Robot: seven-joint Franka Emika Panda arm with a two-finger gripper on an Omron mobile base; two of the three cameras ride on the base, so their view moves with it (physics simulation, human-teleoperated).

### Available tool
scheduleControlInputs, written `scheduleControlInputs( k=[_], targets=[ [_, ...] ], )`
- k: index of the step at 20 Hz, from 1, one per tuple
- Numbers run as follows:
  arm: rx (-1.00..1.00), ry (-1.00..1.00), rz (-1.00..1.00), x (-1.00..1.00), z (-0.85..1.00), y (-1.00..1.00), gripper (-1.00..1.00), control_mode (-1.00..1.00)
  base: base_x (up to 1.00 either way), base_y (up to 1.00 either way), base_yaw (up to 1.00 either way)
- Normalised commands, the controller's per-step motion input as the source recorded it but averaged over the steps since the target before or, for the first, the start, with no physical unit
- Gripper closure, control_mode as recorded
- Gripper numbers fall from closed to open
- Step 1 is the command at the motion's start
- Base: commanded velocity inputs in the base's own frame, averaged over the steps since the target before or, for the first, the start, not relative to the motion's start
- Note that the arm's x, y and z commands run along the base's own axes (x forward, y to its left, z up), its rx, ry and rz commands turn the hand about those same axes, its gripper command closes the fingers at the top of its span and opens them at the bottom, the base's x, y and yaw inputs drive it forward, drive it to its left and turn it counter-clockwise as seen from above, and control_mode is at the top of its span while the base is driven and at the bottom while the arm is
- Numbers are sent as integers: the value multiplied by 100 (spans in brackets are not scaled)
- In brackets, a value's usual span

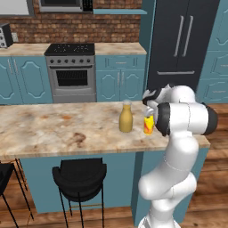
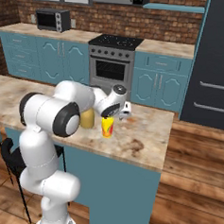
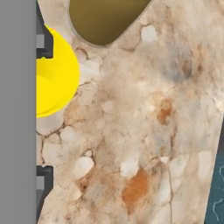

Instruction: Place the pitcher and cup on the dining counter for serving.

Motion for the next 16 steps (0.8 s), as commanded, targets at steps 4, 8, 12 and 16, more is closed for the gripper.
scheduleControlInputs(
  k=[4, 8, 12, 16],
  targets=[
    [-3, 0, 0, -14, 55, 0, -100, -100, 0, 0, 0],
    [-5, -1, 0, -55, 56, 0, -100, -100, 0, 0, 0],
    [-6, -8, 0, -74, 57, 0, -100, -100, 0, 0, 0],
    [-9, -18, 0, -83, 61, 0, -100, -100, 0, 0, 0]
  ],
)
